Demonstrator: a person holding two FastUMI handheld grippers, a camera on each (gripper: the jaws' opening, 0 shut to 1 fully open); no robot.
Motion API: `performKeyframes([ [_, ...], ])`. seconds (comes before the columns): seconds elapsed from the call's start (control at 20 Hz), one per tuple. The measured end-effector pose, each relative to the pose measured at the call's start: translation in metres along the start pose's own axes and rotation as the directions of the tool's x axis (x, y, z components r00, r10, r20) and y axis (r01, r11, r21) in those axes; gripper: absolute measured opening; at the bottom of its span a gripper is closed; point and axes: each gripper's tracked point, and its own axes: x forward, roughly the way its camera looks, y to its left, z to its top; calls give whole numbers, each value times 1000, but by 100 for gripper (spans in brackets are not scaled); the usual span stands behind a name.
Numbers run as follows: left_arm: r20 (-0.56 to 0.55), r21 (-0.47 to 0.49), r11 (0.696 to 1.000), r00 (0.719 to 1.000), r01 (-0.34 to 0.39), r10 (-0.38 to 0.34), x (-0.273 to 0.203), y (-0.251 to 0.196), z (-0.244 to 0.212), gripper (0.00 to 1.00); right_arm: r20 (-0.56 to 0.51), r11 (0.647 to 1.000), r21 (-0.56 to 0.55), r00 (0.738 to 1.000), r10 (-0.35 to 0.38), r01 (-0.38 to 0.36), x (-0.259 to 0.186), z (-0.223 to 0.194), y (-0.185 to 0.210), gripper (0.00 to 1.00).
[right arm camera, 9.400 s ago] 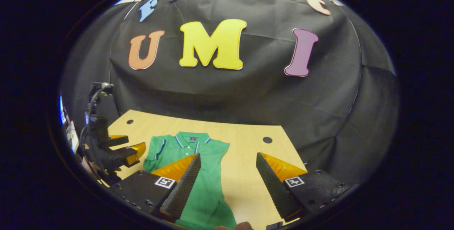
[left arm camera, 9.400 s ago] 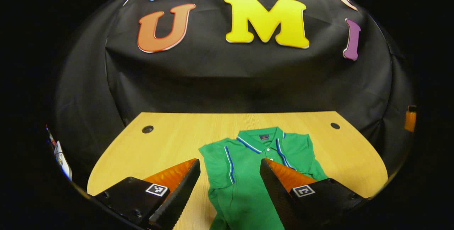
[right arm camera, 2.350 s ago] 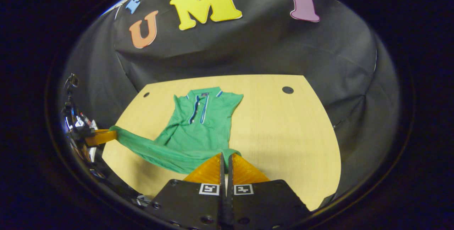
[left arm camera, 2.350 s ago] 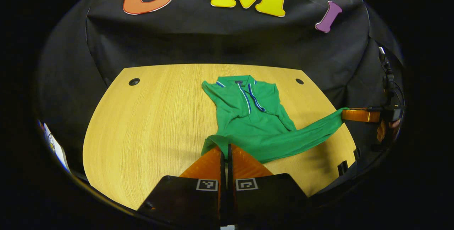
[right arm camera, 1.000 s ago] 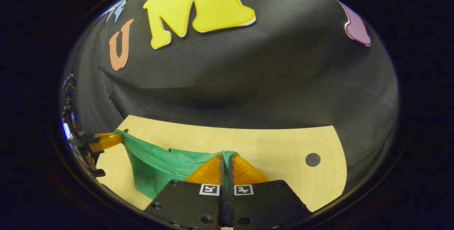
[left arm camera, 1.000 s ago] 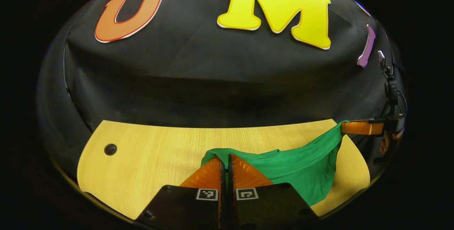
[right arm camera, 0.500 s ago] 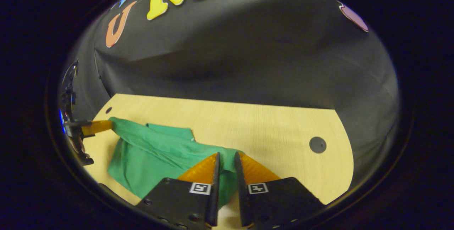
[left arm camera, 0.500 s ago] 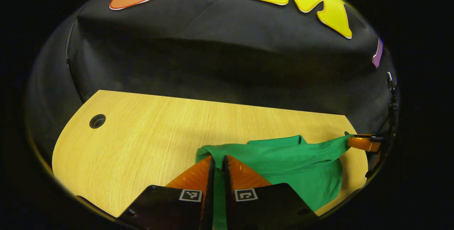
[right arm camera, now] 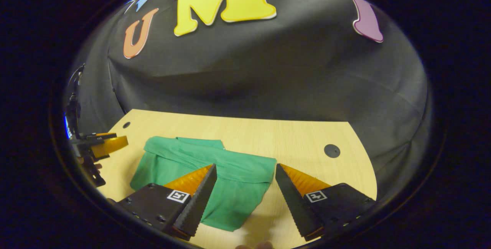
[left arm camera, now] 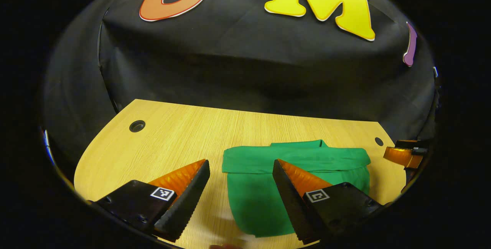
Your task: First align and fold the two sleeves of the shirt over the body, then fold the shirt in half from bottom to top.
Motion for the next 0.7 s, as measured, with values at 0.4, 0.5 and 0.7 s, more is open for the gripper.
performKeyframes([
  [0.4,290,100,993,957,-62,31,-148,-8,90,100,153,999,-52,988,11,-3,-133,34,47,95],
  [0.5,378,117,991,926,-60,12,-191,-19,114,100,229,999,-51,973,1,11,-173,53,51,92],
  [0.7,467,81,997,884,-11,-28,-270,-47,129,100,351,999,-18,936,-25,33,-252,74,67,96],
])
